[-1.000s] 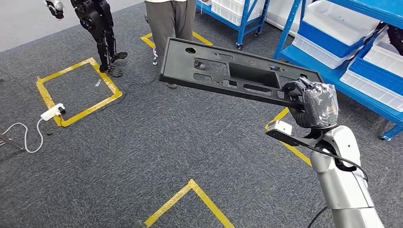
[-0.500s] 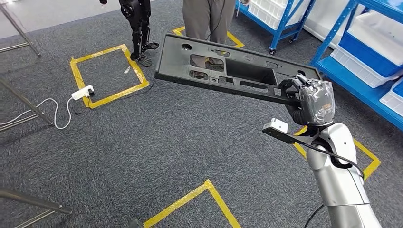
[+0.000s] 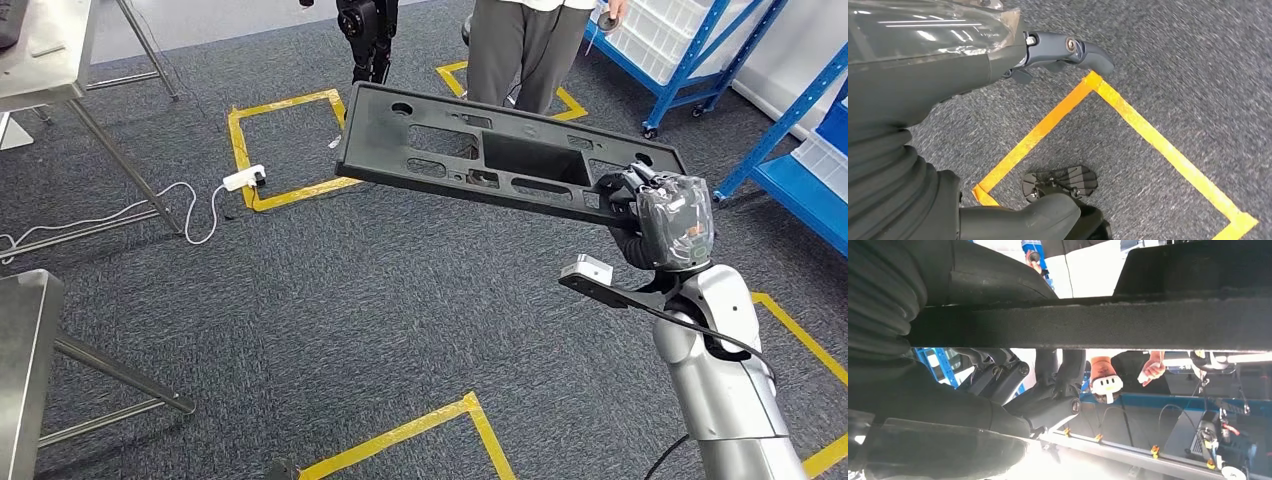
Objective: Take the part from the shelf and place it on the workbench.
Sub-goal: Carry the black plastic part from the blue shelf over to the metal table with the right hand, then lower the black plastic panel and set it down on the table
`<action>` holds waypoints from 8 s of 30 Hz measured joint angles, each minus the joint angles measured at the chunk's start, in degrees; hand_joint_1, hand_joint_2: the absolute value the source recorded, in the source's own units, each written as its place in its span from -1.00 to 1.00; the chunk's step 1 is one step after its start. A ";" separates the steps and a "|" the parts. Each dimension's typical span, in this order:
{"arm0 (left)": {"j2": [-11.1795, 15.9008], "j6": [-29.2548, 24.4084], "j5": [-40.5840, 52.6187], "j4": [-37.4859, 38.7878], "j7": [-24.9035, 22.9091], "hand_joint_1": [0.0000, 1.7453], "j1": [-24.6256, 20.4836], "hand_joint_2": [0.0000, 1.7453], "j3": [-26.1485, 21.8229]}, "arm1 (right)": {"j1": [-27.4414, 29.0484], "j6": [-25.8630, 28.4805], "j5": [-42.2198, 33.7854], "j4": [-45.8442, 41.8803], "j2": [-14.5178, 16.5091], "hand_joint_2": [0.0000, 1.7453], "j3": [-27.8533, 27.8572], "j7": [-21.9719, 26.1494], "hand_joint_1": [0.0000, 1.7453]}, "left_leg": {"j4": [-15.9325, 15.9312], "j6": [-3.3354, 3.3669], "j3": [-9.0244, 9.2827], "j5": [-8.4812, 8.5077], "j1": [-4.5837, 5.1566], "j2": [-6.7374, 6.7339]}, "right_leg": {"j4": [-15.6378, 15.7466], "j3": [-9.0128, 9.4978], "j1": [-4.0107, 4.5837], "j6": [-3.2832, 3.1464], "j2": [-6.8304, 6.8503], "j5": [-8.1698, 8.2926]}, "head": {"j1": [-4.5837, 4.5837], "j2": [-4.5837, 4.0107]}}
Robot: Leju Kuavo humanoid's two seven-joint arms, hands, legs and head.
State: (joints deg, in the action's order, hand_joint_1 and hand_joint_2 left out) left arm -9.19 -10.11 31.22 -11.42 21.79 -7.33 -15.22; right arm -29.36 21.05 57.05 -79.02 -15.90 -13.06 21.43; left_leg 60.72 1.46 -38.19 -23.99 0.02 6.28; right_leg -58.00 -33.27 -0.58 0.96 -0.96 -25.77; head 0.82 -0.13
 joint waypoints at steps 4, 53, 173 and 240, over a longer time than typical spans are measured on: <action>-0.02 0.44 0.05 -0.01 0.07 -1.00 -0.35 1.00 -0.12 | 0.70 -0.61 1.16 -1.27 -0.14 1.00 0.04 -1.11 0.98 | 12.54 -0.92 -6.10 -6.11 -0.31 -5.43 | 0.38 0.49 0.02 -1.44 2.41 -0.05 | 0.13 0.00; 2.55 2.79 5.04 0.56 -29.47 -1.00 2.50 1.00 -0.67 | -1.74 -0.77 2.21 1.88 4.62 1.00 -2.03 -0.85 0.98 | -1.23 1.77 0.70 0.99 -0.57 -2.45 | -13.77 -5.28 -0.21 2.32 0.89 -6.76 | -0.62 0.00; 1.67 4.10 7.01 0.72 -10.02 -1.00 0.33 1.00 -3.92 | -19.14 5.40 12.08 38.78 18.79 1.00 -16.54 -8.63 0.98 | -1.98 1.55 1.55 -0.04 -0.72 -6.38 | -13.84 -5.94 0.21 0.11 1.53 -7.56 | 0.89 0.00; 0.44 -7.40 5.92 0.28 12.33 -1.00 0.57 -0.50 -12.17 | -28.45 10.88 20.97 59.54 9.01 -1.00 -1.12 -3.04 -1.00 | -1.85 0.86 1.27 0.16 0.51 -4.32 | -0.57 -0.77 -0.20 1.41 0.87 -0.50 | 0.78 0.00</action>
State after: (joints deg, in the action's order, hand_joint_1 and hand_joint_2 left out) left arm -8.74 -17.51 37.14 -11.14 34.12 -6.76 -27.39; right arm -57.81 31.93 78.02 -19.48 -6.89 -14.18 18.38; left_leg 58.88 2.32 -36.92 -23.83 0.53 1.95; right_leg -58.58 -34.05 -0.78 2.37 -0.09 -26.28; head 1.60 -0.13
